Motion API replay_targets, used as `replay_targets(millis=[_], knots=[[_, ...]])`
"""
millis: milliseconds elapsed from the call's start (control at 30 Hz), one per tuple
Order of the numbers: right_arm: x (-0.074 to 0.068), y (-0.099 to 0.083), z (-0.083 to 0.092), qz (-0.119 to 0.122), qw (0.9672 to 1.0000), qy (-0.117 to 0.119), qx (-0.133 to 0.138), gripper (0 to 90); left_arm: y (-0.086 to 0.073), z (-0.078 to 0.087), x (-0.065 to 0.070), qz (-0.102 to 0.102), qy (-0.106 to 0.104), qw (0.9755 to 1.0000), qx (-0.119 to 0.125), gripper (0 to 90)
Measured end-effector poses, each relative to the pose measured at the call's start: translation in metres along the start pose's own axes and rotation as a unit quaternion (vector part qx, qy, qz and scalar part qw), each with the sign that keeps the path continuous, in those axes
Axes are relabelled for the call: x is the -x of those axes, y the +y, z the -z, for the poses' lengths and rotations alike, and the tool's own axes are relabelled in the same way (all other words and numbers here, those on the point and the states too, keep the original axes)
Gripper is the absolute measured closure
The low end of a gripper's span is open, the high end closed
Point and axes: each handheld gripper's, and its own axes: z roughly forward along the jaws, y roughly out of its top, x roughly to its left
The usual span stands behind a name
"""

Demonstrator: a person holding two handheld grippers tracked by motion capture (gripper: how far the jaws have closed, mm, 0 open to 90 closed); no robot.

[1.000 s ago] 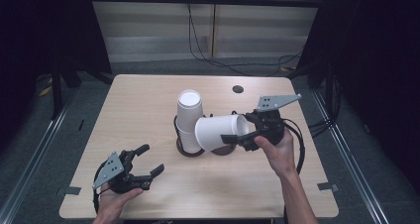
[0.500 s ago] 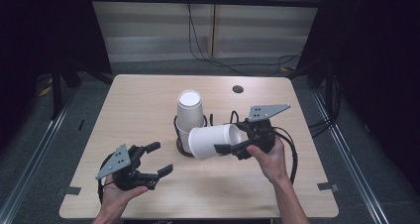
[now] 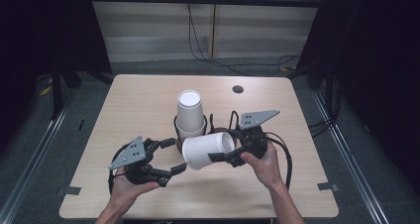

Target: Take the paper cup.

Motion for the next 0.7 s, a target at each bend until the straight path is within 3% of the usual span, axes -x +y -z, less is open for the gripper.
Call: replay_targets(millis=[333, 433, 567, 700], knots=[[0.002, -0.010, -0.006, -0.009, 0.9997, 0.023, -0.001, 23.1, -0.001, -0.014, -0.001, 0.006, -0.024, 0.9997, 0.000, 15.9], [0.002, -0.011, -0.007, -0.010, 0.9996, 0.025, -0.004, 23.1, -0.002, -0.018, 0.002, -0.009, -0.026, 0.9995, -0.012, 15.5], [0.001, -0.012, -0.008, -0.008, 0.9994, 0.033, -0.008, 23.2, -0.004, -0.020, 0.003, -0.015, -0.031, 0.9990, -0.028, 15.4], [0.001, -0.016, -0.012, -0.012, 0.9991, 0.037, -0.014, 23.2, -0.008, -0.024, 0.004, -0.015, -0.046, 0.9984, -0.027, 15.5]])
